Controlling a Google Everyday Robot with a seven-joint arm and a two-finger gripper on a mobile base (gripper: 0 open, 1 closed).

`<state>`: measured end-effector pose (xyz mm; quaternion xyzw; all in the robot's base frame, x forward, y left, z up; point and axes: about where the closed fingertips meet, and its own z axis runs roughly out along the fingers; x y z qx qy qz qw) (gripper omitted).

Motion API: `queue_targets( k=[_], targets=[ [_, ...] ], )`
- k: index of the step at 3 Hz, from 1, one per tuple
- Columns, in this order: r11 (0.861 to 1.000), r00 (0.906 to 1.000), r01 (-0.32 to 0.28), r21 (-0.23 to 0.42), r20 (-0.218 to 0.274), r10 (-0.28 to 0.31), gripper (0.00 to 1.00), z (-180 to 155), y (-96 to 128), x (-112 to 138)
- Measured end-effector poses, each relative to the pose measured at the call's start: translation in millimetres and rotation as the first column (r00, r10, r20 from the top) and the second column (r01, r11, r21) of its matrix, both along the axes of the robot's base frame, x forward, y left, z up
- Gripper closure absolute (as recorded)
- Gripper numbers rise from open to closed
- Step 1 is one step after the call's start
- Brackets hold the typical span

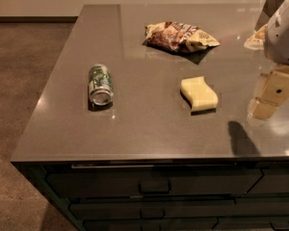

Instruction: Place green can upright

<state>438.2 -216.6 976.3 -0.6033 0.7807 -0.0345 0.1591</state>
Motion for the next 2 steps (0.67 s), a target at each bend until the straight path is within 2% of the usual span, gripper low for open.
queue_targets(
  k=[1,2],
  targets=[
    [1.0,1.0,0.0,0.0,0.0,0.0,0.0,0.0,0.0,0.0],
    [0.999,0.9999,-0.012,0.041,0.003,0.012,0.0,4.4,3.6,0.9]
  ],
)
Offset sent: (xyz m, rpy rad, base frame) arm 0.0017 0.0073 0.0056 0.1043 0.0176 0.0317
